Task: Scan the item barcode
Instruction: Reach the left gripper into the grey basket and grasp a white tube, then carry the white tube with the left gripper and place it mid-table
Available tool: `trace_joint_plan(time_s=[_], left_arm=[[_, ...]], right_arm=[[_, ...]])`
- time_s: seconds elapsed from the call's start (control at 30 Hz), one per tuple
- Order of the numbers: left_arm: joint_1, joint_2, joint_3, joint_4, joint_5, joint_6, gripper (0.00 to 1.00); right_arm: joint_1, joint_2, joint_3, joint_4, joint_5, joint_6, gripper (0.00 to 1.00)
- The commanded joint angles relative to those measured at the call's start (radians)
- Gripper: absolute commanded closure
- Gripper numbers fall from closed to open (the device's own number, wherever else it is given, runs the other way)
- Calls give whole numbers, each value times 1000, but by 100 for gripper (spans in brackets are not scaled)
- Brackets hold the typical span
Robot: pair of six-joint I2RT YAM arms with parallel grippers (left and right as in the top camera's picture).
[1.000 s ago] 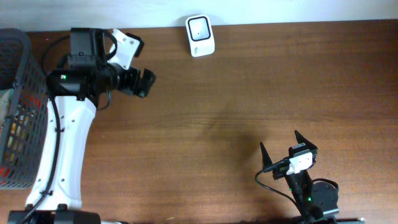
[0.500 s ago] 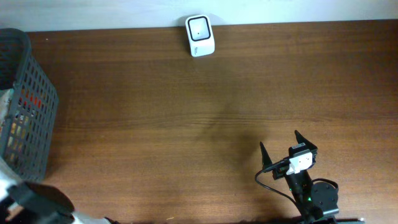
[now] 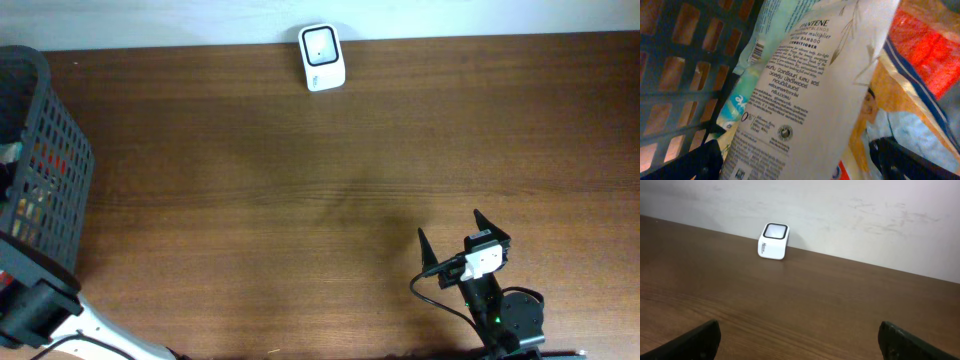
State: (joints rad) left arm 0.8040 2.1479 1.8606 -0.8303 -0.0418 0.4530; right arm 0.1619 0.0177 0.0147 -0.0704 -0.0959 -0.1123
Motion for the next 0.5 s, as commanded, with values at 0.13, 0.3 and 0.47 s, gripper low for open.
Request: trace_joint_plan(time_s=[0.13, 0.3, 0.47], left_arm=[[5, 42, 5, -5, 0, 20, 81], [3, -62, 10, -2, 22, -22, 92], [3, -318, 66, 29, 286, -210, 100]], right_arm=[[-6, -5, -9, 0, -5, 0, 1], [-6, -5, -9, 0, -5, 0, 1], [-6, -5, -9, 0, -5, 0, 1]])
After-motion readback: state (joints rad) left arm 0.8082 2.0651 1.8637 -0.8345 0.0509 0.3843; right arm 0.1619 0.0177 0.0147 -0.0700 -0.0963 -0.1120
